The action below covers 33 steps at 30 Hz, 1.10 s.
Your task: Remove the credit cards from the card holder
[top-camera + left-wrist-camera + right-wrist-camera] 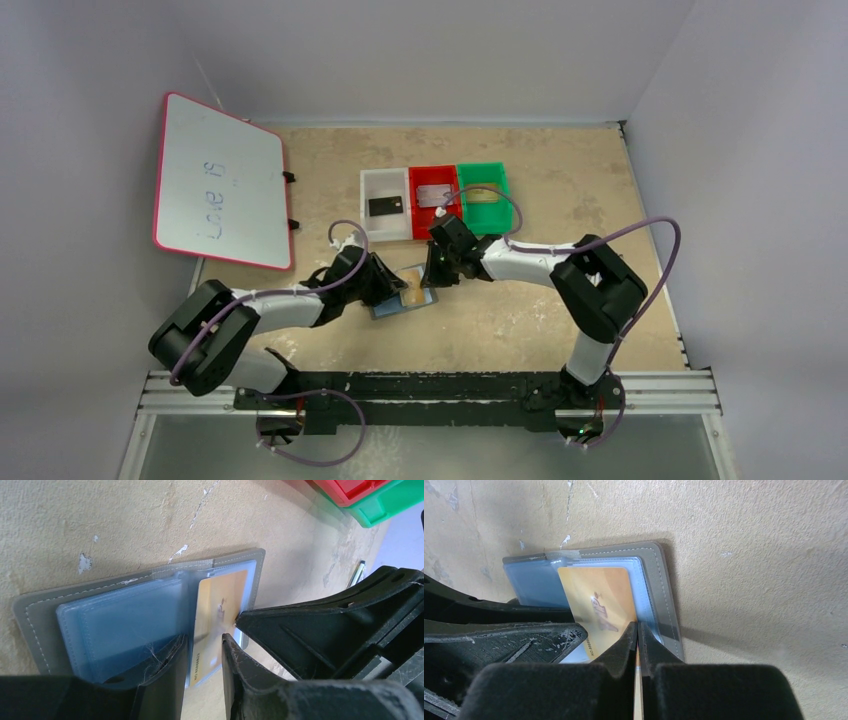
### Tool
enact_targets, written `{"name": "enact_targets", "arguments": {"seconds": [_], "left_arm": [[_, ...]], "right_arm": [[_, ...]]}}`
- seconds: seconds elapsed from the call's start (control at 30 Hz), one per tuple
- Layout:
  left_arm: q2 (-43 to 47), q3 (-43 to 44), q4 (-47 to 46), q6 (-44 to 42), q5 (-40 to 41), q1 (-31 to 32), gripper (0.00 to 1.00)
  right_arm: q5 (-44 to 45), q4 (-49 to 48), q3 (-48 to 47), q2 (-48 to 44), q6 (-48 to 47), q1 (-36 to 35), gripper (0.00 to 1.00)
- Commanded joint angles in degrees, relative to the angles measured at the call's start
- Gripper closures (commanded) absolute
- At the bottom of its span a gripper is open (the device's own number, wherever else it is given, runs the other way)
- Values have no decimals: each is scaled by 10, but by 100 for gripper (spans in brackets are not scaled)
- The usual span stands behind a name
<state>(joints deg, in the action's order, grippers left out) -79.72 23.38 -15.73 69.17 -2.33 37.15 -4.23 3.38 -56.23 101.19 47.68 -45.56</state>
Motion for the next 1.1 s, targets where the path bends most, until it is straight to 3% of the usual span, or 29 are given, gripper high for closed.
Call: {"name": "enact_targets", "arguments": {"seconds": [0.0, 0.27, 0.43, 0.63, 1.07], "left_arm": [[-18, 11, 6, -25, -2, 0, 69], [-28, 2, -7, -26, -5, 0, 71], [-24, 0, -6, -24, 2, 0, 88], [-12, -12, 4, -25, 10, 0, 100], [40, -49, 27, -25, 27, 0, 100]], "right_arm": [[8, 23, -5, 21, -11, 1, 96], [5, 23, 2, 29, -11, 0, 96], [7, 26, 1, 37, -10, 0, 96], [12, 34, -3, 46, -7, 1, 96], [25, 46, -9, 56, 1, 0, 97]]}}
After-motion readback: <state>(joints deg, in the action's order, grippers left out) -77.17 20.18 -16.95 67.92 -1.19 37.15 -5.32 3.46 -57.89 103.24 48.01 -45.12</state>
